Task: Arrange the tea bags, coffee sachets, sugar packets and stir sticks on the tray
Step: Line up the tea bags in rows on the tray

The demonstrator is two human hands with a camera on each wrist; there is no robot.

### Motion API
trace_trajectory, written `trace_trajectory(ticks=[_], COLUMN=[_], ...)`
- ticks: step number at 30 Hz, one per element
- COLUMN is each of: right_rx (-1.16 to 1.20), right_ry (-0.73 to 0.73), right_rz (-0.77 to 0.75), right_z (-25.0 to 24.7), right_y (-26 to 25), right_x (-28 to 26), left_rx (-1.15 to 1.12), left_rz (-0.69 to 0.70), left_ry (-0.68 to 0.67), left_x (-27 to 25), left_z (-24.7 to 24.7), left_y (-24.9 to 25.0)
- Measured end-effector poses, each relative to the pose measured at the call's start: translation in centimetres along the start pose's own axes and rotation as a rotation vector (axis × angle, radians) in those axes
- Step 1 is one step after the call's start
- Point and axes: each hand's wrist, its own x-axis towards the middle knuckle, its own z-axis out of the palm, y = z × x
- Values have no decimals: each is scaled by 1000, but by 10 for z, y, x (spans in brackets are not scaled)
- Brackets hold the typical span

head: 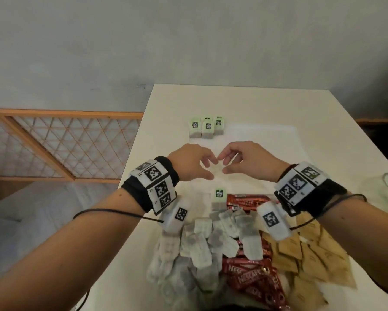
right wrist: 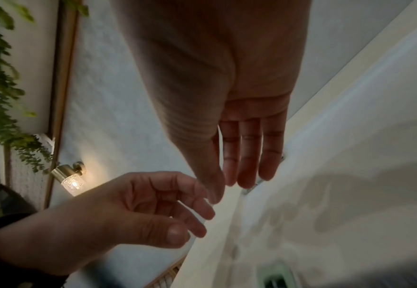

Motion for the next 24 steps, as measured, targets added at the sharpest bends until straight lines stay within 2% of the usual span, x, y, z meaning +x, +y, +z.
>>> trace_trajectory(ticks=[6, 10, 16, 21, 24], right_rx=[-15, -29, 19, 5, 25], right_ry=[-148, -151, -111, -90, -62], right_rz=[17, 22, -16, -13, 9], right_z=[33, 51, 63, 67, 67], right_y=[10, 17, 20, 21, 22], right_x=[-65, -89, -105, -107, -107], left_rx=[145, 273, 420, 392, 361], left_rz=[2, -113, -171, -200, -151], left_ry=[-204, -304, -267, -271, -246], left_x=[-54, -77, -85, -81, -75], left_z=[39, 57, 75, 76, 76], left_y=[3, -4, -1, 6, 10])
